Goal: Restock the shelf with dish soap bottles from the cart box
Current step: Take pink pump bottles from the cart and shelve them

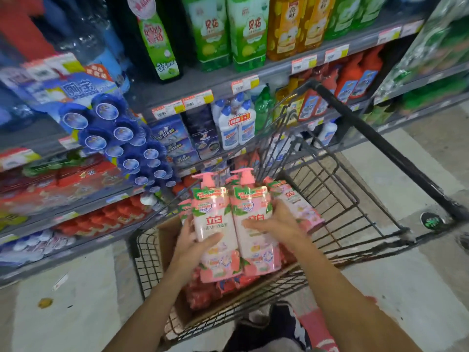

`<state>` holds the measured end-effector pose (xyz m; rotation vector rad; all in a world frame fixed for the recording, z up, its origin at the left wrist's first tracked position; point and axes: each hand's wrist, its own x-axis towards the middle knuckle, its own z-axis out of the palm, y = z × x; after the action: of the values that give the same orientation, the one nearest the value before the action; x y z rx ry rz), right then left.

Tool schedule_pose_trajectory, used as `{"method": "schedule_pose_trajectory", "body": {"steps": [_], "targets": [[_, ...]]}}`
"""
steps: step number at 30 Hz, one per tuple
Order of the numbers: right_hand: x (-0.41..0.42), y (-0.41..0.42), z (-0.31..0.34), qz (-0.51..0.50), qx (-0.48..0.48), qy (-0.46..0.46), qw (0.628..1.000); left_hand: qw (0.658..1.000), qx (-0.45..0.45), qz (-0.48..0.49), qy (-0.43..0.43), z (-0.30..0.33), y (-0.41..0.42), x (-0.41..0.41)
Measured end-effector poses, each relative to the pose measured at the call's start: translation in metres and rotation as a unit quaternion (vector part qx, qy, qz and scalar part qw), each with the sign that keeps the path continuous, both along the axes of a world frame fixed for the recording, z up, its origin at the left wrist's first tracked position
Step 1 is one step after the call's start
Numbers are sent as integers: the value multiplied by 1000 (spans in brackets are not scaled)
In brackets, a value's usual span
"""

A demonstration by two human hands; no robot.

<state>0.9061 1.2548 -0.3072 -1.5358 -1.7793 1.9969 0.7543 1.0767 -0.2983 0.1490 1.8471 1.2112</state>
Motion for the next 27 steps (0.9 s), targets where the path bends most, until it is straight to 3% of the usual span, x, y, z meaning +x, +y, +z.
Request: {"method": "schedule_pose_trajectory", "body": {"steps": [12,17,27], "targets": [[-118,-191,82,113,135,111,978,964,76,203,153,78,-215,-56],[-165,-294,121,147,150,195,958,928,93,254,254,126,-328,-78],[-249,-468,202,249,156,334,895,858,107,347,364,202,-513,-111]]}}
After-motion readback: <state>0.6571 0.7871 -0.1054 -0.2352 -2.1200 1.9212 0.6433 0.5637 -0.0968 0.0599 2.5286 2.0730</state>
